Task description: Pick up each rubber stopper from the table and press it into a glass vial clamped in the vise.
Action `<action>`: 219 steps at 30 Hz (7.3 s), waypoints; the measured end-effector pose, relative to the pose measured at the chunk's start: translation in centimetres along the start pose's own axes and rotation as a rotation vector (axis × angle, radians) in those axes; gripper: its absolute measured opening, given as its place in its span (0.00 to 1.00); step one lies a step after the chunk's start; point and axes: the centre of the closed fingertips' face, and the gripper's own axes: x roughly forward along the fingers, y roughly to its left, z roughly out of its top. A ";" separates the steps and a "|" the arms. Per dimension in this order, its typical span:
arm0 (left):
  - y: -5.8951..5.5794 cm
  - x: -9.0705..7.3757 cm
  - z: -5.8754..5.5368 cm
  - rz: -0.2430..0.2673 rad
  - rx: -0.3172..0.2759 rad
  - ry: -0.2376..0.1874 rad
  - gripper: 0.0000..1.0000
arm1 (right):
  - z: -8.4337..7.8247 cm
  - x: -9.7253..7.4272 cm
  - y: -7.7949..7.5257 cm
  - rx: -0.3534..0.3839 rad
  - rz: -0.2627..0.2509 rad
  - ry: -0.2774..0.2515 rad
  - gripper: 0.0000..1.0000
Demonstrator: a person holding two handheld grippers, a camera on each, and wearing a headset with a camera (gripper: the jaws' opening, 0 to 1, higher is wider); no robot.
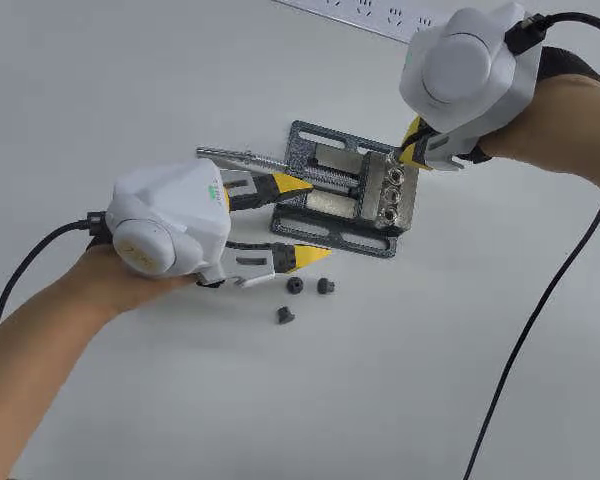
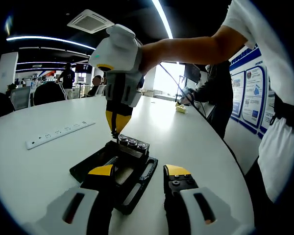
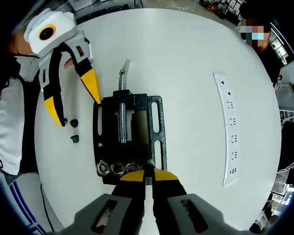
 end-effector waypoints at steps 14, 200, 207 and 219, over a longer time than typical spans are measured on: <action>-0.7 -0.7 0.0 -0.002 0.014 0.020 0.36 | 0.0 -0.2 -0.3 0.052 0.015 -0.064 0.04; -7.9 -2.8 -8.0 -0.312 0.312 0.275 0.10 | -0.8 -2.7 14.2 0.438 -0.133 -0.669 0.13; -8.6 -2.6 -8.7 -0.414 0.422 0.321 0.09 | -0.8 -2.8 14.4 0.438 -0.135 -0.667 0.13; -8.4 -2.2 -8.5 -0.457 0.457 0.332 0.06 | -1.3 -2.8 14.7 0.446 -0.137 -0.660 0.13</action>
